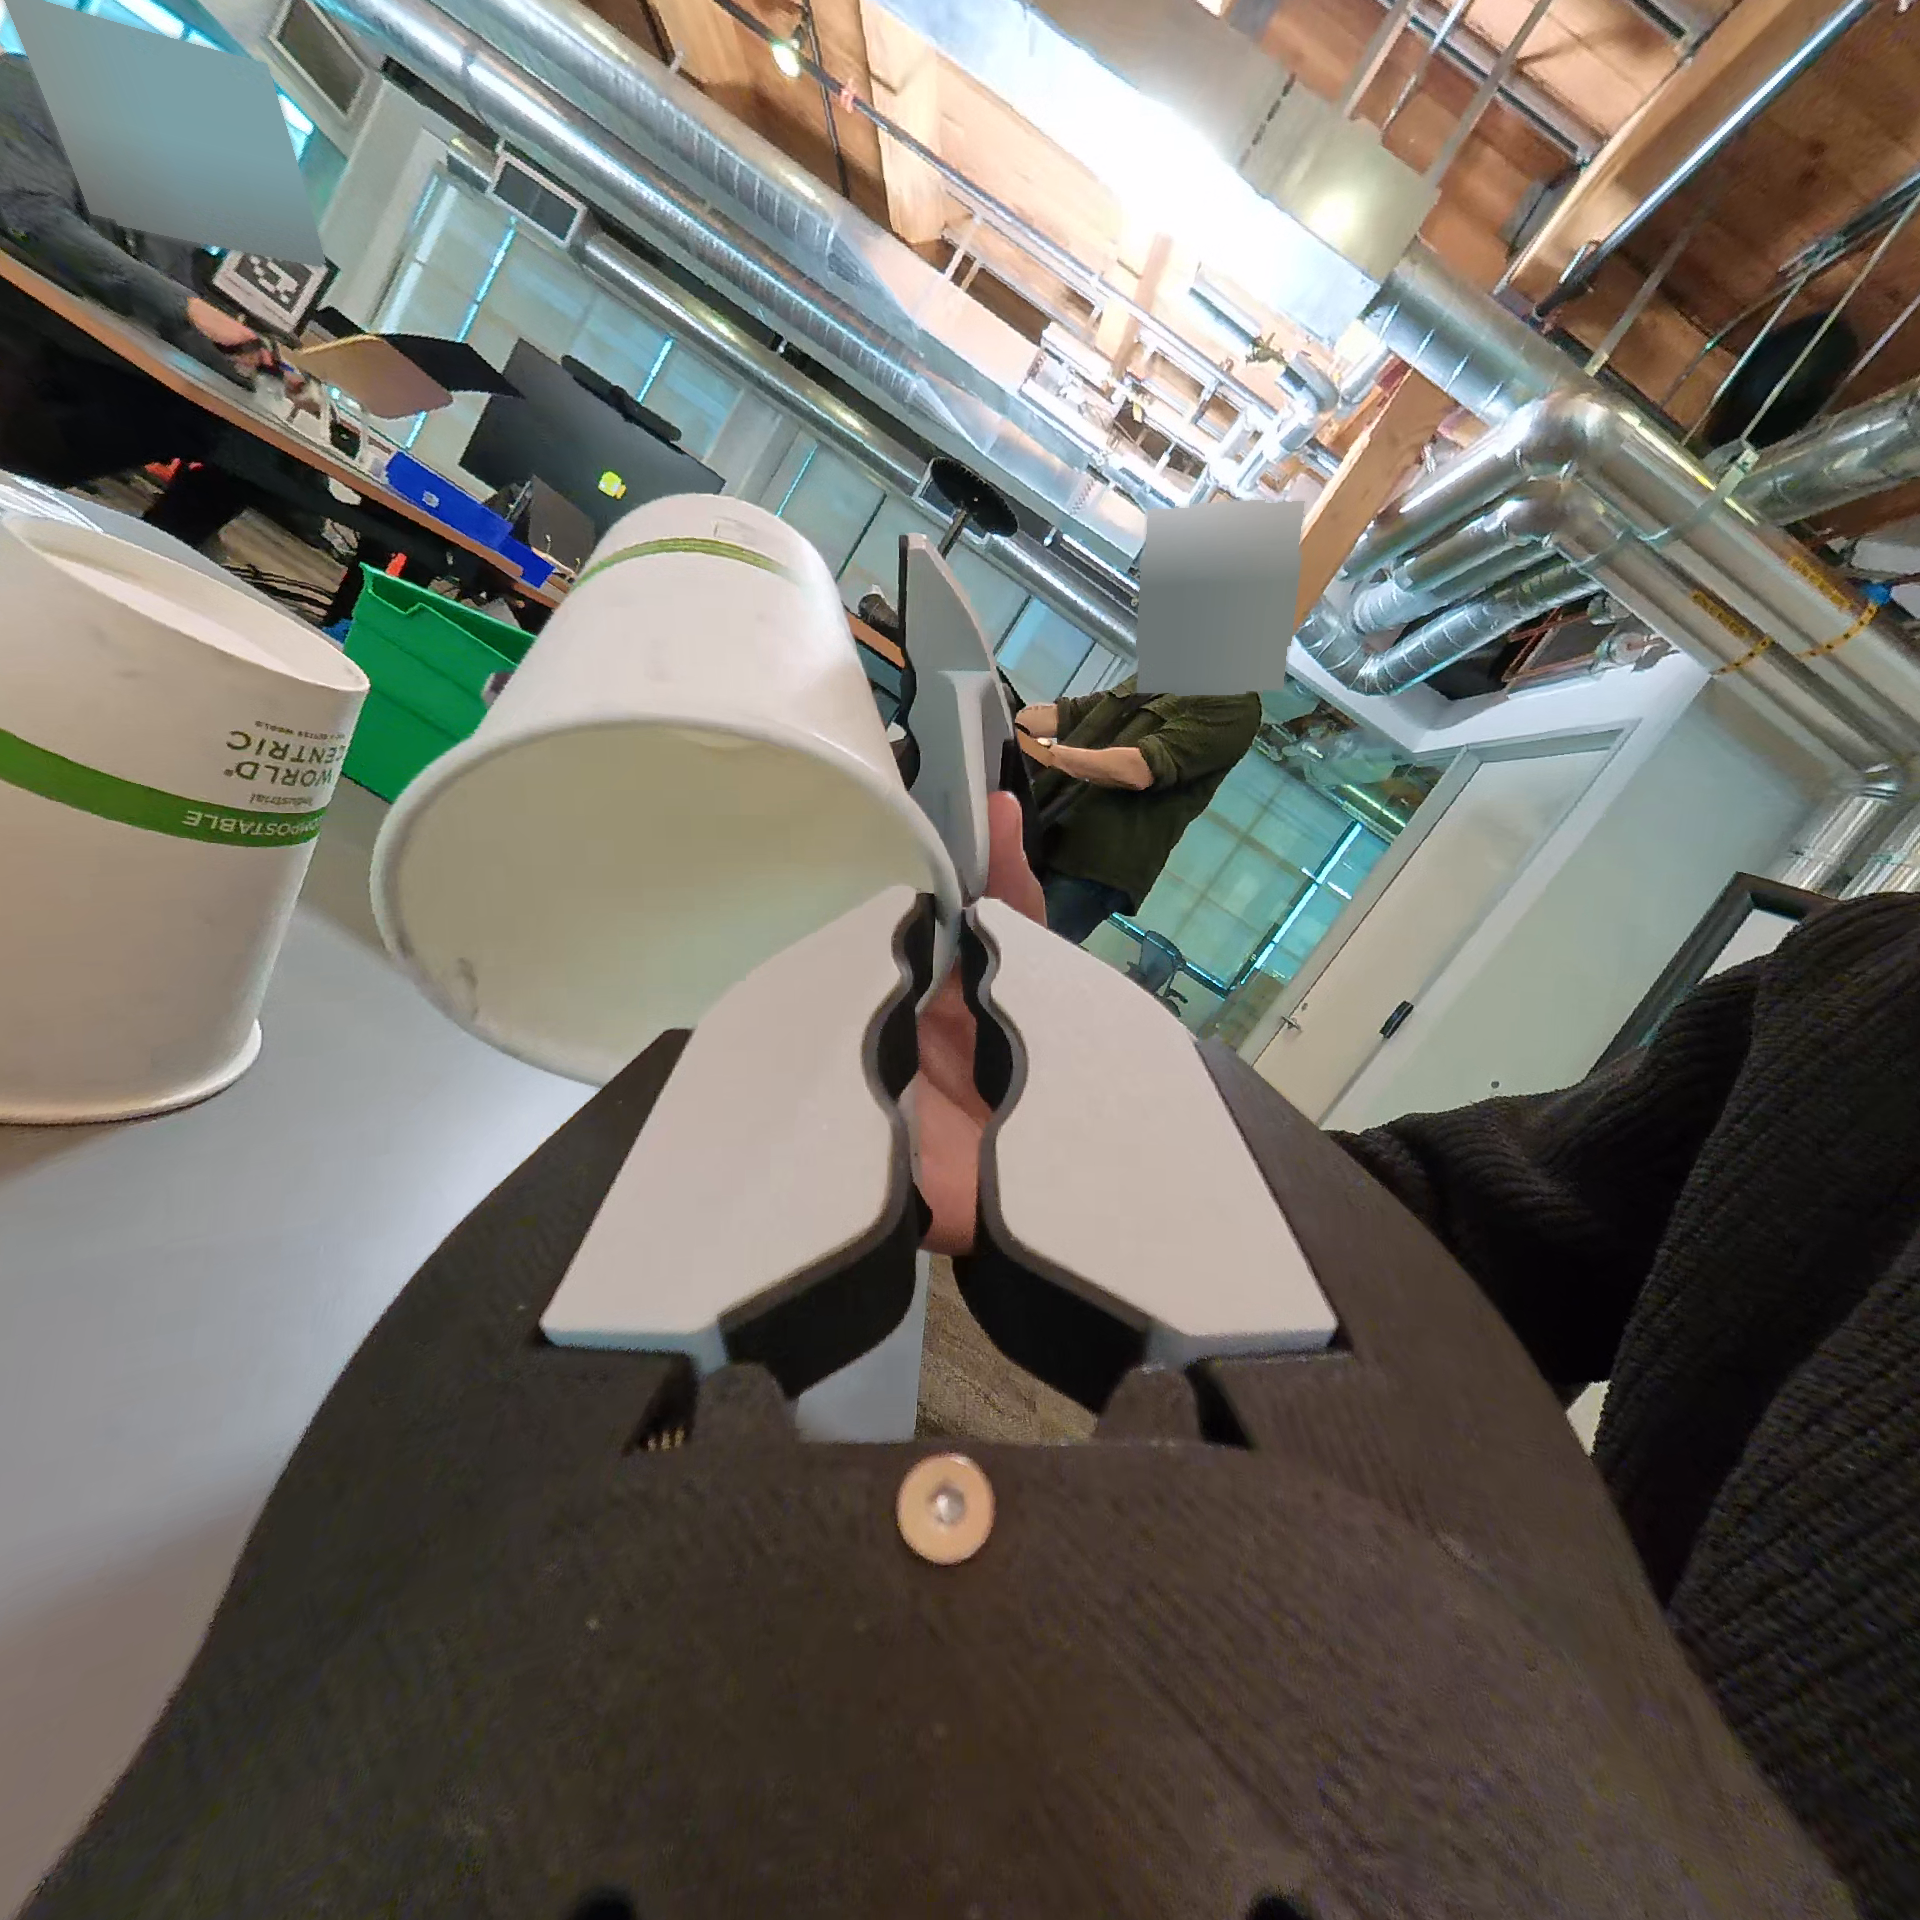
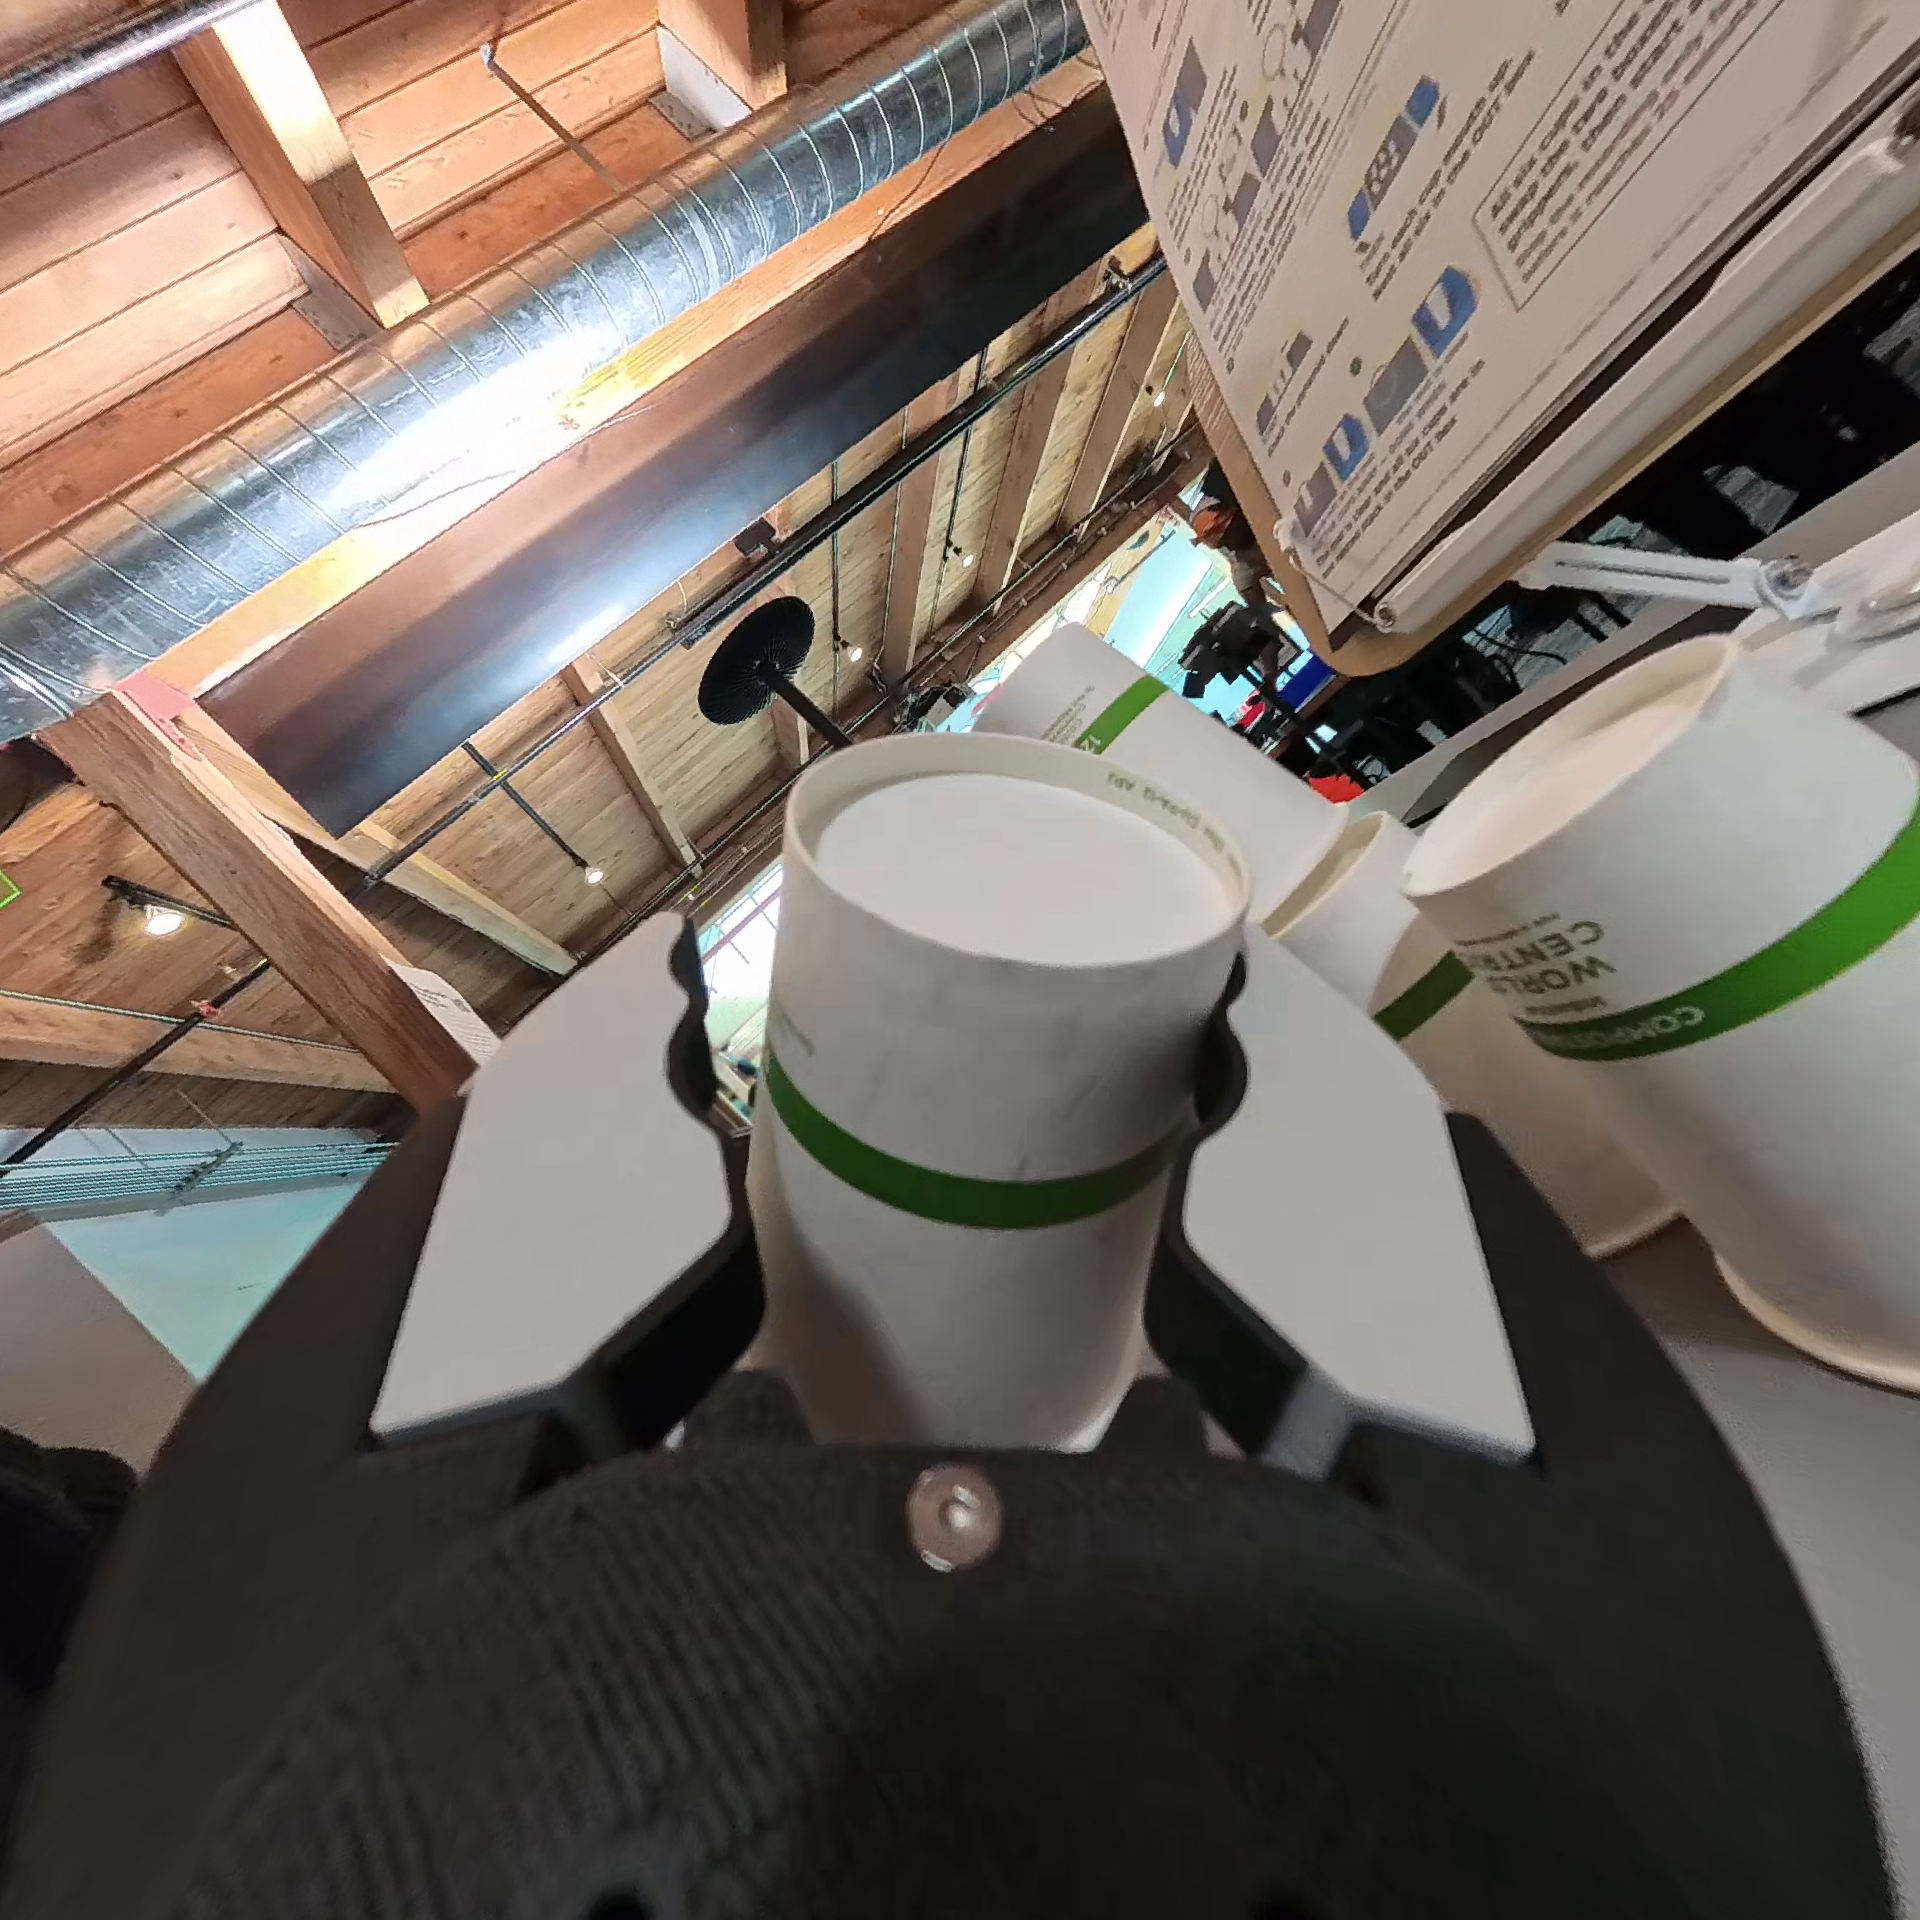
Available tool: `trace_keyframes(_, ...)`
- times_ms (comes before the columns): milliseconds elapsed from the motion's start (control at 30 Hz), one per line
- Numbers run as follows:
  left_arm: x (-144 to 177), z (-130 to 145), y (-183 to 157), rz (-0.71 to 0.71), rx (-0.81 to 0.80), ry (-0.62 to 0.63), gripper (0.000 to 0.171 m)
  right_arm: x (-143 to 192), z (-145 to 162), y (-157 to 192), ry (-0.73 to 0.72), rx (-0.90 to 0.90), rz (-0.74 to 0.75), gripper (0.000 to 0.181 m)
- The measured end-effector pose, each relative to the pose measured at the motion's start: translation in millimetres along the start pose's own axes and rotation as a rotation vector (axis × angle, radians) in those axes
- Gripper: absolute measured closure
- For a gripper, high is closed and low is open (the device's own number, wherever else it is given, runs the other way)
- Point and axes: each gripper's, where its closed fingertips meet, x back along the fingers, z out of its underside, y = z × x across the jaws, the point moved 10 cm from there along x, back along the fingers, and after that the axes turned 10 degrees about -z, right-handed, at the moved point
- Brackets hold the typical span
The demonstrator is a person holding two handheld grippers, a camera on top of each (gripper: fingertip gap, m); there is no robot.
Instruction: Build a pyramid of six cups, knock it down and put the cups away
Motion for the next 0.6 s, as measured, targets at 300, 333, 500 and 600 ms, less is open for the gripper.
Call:
trace_keyframes(300, 0.0, -0.3, -3.4, 0.028, -0.052, 0.017, 0.166, -3.5, 4.5, -1.8, 0.051, -0.077, -0.03, 0.09)
trace_keyframes(333, -0.4, 0.3, -4.2, 0.034, -0.061, 0.025, 0.166, -3.7, 5.4, -1.9, 0.05, -0.087, -0.034, 0.091)
trace_keyframes(500, -1.3, 1.5, -9.5, 0.049, -0.135, 0.042, 0.164, -5.7, 8.9, -4.2, 0.091, -0.15, -0.062, 0.095)
trace_keyframes(600, -0.3, 0.3, -8.3, 0.055, -0.134, 0.039, 0.164, -5.8, 9.7, -5.3, 0.093, -0.169, -0.062, 0.095)
